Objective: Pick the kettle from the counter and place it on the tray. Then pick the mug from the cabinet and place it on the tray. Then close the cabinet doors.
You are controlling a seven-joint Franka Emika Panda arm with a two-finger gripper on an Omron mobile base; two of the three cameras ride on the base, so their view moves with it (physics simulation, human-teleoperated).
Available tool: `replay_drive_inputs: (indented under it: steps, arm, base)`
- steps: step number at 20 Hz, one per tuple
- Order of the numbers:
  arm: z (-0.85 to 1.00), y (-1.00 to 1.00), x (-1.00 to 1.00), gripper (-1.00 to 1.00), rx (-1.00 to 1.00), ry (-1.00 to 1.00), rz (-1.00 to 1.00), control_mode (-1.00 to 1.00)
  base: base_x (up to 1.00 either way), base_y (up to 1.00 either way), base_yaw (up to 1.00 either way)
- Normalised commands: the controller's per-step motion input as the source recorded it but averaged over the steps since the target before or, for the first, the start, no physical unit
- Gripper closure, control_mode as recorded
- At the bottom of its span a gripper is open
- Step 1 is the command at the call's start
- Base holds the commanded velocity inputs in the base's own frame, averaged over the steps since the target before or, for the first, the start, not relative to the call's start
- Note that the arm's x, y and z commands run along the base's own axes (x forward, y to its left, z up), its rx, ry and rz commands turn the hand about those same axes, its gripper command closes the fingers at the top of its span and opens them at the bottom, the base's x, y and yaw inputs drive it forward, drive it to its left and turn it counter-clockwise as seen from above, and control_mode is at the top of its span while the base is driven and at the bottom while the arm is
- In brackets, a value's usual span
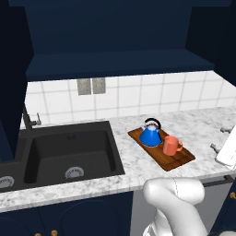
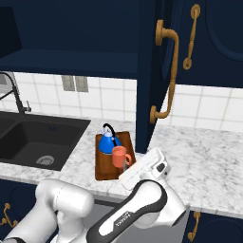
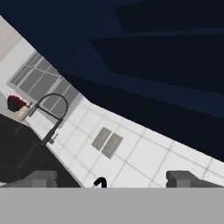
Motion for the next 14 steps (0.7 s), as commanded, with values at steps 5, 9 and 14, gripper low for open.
replay_drive_inputs:
  steps: [5, 9, 14]
  arm:
    - [0.68, -0.31, -0.01, -1.0, 0.0, -0.14, -0.06, -1.0]
    - [0.28, -0.31, 0.15, -1.0, 0.0, -0.05, -0.05, -1.0]
    - [0.16, -0.43, 0.2, -1.0, 0.0, -0.03, -0.02, -1.0]
  base:
    - [0.0, 0.0, 0.0]
    - [0.0, 0.0, 0.0]
    - [0.0, 0.0, 0.0]
